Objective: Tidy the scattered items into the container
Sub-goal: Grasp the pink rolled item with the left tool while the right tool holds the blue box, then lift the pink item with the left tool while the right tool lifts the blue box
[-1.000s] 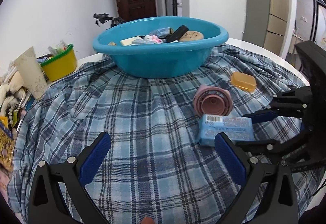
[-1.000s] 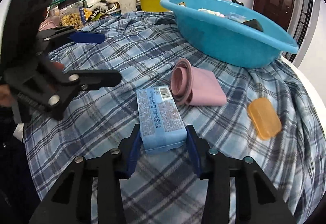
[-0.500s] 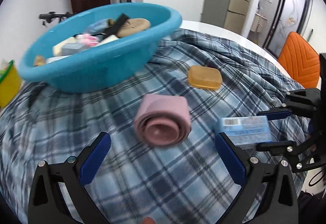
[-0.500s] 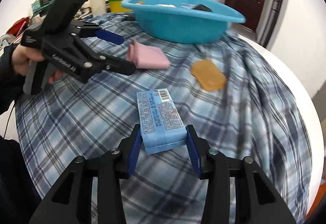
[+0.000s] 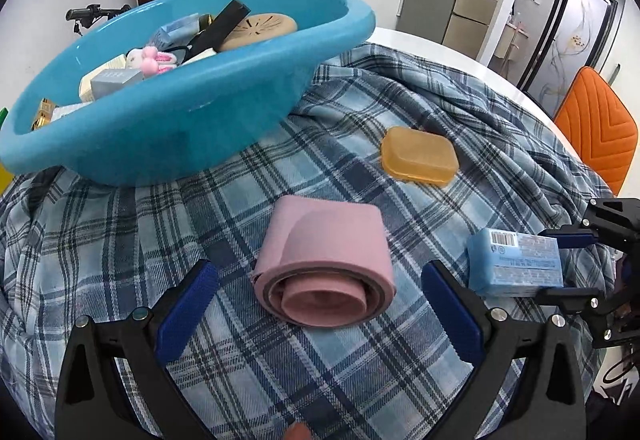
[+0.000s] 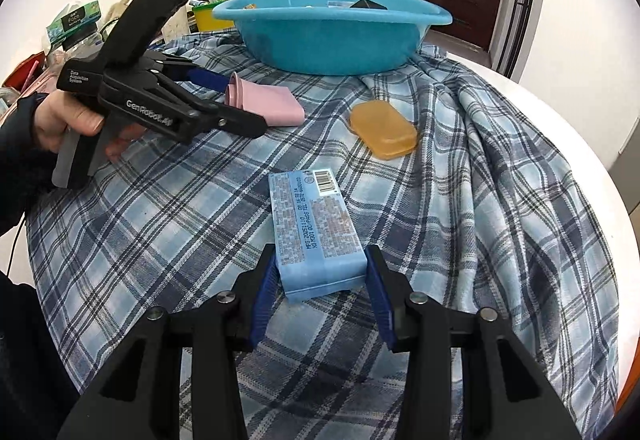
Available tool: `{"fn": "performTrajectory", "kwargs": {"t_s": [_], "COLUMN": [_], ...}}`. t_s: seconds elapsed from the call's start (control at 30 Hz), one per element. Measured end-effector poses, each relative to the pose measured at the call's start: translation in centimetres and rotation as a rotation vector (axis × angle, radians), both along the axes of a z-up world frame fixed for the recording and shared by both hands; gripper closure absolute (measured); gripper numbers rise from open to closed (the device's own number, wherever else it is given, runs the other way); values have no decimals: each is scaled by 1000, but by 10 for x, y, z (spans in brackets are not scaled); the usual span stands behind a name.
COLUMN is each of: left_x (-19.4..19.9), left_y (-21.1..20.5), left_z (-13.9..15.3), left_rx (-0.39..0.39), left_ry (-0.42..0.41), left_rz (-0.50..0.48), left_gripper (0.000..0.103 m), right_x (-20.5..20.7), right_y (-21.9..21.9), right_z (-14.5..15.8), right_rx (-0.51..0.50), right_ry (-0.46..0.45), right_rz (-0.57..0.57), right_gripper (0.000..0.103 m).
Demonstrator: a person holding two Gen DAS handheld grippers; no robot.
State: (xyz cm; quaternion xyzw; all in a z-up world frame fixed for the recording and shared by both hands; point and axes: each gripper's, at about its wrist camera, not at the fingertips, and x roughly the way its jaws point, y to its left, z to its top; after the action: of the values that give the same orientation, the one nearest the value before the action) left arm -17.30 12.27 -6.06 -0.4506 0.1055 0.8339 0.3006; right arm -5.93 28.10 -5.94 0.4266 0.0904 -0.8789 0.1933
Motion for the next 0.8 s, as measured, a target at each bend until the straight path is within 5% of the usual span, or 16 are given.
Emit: {"fn": "performTrajectory", "kwargs": {"t_s": [0.07,0.7,0.8], "left_x": [0,80,88], "left_y": [1,-54,-62], "left_z": [-2,7,14], "left_rx": [-1,-32,32], "left_ry": [-15,2,27], "left_rz": [-15,-8,-21], "left_gripper": [36,36,23], "right_x": [0,8,9], "right_y": [-1,-20,-22], "right_z": [0,2,3], "right_rx": [1,5,10], "right_ry": [1,2,2], "right_rz": [0,44,43], "right_gripper": [61,61,61]}}
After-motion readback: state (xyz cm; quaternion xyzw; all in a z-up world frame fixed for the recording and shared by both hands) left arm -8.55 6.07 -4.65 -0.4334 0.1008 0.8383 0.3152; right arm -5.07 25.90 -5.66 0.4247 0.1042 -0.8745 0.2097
